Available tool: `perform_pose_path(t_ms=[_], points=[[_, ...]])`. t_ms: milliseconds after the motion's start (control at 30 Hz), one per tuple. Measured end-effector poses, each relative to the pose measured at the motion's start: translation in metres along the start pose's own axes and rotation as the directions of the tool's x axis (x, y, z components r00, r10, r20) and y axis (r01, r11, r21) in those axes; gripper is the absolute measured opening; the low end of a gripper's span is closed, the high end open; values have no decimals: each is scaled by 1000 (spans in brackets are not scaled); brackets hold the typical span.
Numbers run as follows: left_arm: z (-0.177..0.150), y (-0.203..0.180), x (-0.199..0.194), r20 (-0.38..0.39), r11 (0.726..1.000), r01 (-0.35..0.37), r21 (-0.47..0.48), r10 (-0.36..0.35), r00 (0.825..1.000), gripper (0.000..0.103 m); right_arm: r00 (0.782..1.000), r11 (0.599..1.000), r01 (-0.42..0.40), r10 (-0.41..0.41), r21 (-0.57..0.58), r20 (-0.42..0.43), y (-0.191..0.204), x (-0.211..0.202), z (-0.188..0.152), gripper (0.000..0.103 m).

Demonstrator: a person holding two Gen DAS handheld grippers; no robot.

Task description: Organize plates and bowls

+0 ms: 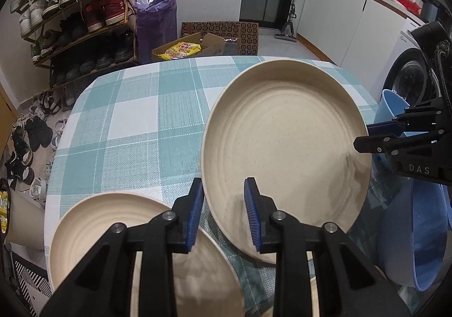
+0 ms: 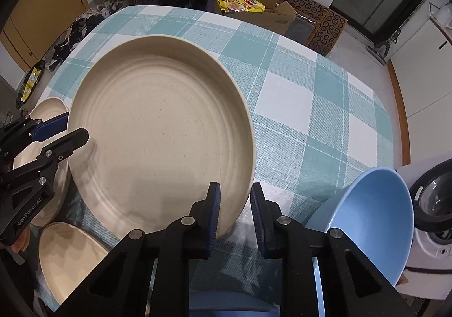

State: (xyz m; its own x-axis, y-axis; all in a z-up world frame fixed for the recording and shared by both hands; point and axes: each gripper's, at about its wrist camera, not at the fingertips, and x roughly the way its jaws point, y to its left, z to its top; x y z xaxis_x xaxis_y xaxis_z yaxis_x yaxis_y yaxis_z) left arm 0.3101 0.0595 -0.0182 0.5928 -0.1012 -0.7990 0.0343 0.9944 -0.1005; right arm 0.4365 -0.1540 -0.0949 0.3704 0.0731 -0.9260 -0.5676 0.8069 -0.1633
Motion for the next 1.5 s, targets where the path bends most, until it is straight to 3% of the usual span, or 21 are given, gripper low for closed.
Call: perform_pose_path(t_ms=[767,1500], points=[[-5,0,-47,98,999,-21,-24,23,995,27,993,999,-33,31,8,118,7,-49,-14,22],[-39,-1,-120,205,997,-66,-41,74,976,27,973,998,-43,50,-36,224,40,-112,-54,22]])
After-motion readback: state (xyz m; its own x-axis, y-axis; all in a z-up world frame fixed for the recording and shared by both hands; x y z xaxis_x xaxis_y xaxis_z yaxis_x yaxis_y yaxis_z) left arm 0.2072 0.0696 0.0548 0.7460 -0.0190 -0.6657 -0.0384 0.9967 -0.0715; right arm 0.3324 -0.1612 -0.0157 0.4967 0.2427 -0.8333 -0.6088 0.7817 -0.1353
